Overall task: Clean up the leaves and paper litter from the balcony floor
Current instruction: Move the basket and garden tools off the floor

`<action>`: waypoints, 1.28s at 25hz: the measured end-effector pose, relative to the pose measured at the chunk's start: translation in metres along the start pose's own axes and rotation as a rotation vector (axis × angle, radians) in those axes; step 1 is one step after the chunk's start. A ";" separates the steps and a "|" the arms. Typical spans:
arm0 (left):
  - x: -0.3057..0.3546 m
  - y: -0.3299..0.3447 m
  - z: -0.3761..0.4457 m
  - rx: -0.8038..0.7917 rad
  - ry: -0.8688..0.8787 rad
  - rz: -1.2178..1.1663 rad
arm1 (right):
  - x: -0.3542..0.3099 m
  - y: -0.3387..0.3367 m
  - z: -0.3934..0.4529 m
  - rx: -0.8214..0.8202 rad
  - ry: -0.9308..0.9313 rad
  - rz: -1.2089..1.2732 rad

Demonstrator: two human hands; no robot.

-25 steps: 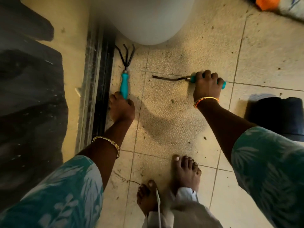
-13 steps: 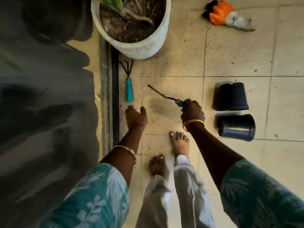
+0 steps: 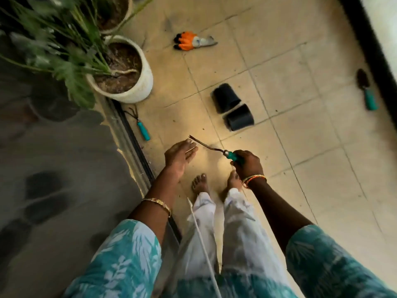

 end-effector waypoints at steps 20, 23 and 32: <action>-0.400 0.237 -0.296 -0.368 -0.094 0.871 | 0.269 -0.165 -0.548 0.723 0.568 0.322; -0.475 0.270 -0.330 -0.429 -0.103 0.946 | 0.312 -0.176 -0.614 0.749 0.659 0.303; -0.705 0.400 -0.413 -0.621 -0.167 1.194 | 0.466 -0.239 -0.769 0.889 1.052 0.274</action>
Point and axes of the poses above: each hand's wrist, its own z-axis towards the middle knuckle, its own y-axis out of the palm, x = y × z, the point moved 8 cm from there along z, towards the middle knuckle, and after that the axes turned 9 degrees about -y, right-handed, at the moved point
